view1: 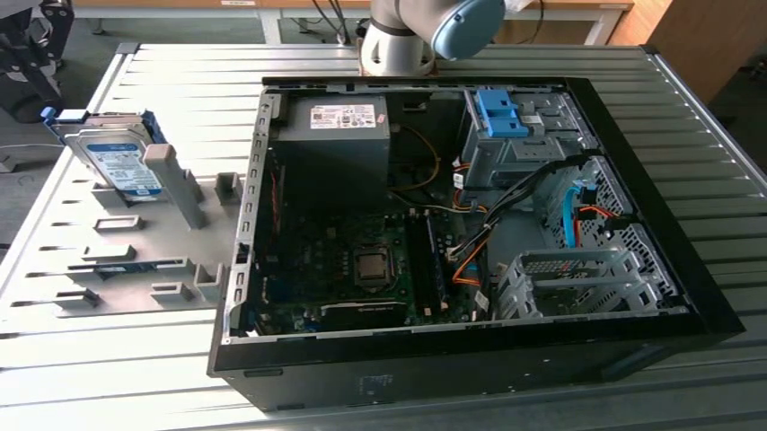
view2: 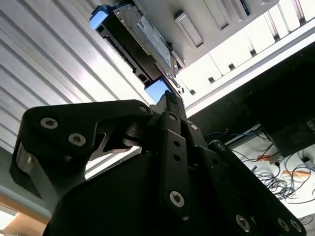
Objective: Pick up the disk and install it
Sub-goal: 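Pick up the disk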
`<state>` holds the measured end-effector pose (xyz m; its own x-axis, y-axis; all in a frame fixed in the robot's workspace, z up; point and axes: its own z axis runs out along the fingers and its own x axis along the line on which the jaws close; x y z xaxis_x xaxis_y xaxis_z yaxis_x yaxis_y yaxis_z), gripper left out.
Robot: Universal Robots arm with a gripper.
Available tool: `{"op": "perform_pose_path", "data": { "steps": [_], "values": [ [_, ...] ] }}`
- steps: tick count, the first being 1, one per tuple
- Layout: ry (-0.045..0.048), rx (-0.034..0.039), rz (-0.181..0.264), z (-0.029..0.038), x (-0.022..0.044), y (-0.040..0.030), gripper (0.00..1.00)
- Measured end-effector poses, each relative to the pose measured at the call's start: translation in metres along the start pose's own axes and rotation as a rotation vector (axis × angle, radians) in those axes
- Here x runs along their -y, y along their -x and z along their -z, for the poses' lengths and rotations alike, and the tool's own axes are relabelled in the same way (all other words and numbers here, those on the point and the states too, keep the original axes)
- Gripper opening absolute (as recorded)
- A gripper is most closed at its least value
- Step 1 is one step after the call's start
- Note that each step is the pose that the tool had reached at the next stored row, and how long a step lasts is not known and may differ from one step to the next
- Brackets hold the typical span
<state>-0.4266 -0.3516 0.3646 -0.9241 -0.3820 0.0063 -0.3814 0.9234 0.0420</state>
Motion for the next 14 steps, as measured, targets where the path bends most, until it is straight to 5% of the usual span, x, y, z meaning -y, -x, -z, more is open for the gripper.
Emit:
{"op": "perform_pose_path", "data": {
  "steps": [5,14],
  "values": [
    [-0.0004,-0.0028,0.067,-0.0002,0.0000,0.0000,0.11],
    [-0.0007,-0.0046,0.108,-0.0004,0.0000,0.0000,0.11]
  ]
}}
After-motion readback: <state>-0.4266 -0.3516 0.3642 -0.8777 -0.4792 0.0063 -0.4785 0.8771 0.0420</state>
